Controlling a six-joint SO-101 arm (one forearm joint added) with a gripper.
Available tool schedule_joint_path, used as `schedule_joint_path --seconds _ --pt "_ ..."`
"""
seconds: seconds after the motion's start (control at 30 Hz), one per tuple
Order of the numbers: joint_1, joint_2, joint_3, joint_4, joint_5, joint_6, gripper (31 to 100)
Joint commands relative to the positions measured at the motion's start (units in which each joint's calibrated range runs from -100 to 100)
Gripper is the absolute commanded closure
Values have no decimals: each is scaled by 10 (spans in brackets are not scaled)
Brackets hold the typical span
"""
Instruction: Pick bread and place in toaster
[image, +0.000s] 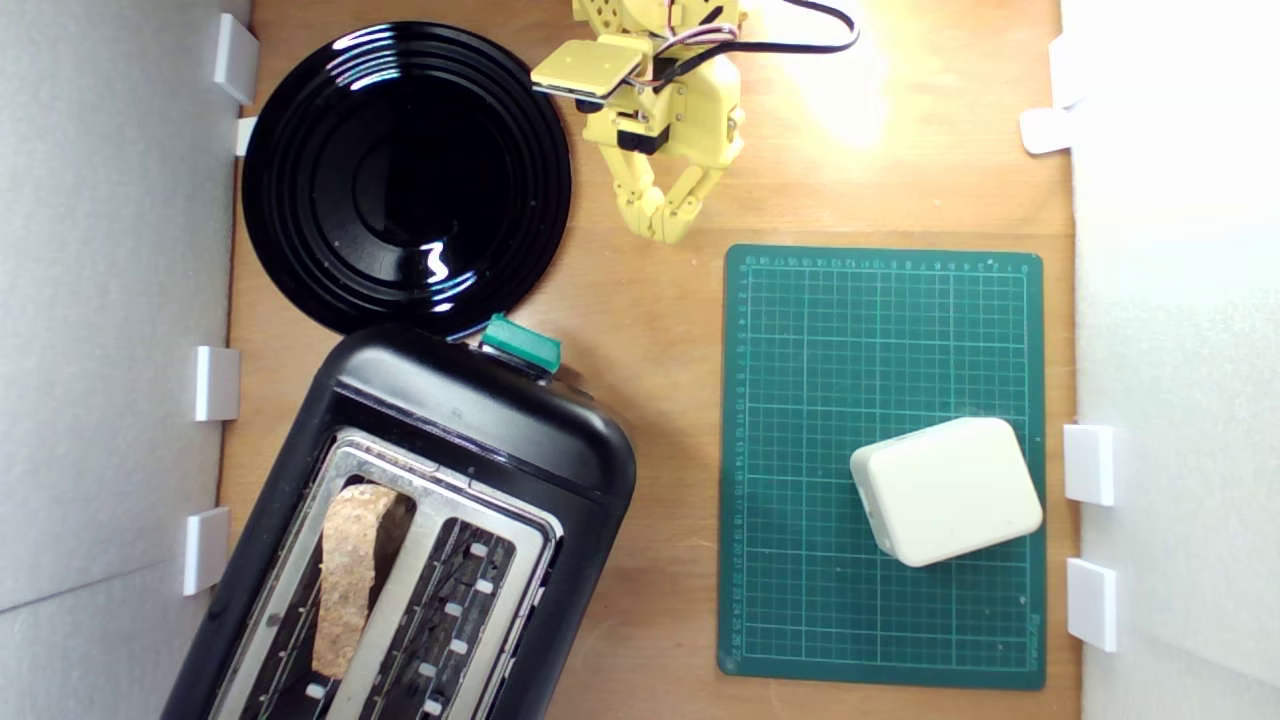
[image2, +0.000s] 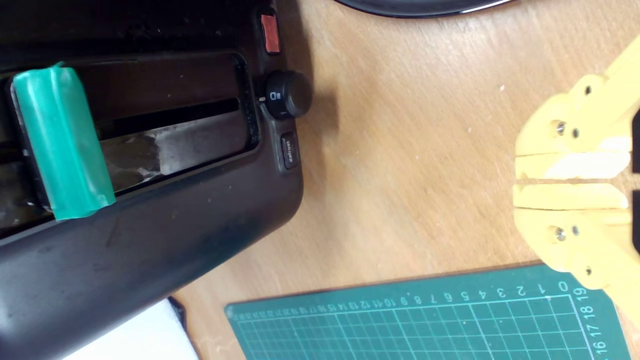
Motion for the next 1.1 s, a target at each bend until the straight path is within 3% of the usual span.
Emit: schedule_joint_path --seconds 0.0,1.07 --pt "6 -3 4 1 1 3 993" --pt "-2 -1 3 -1 0 -15 994"
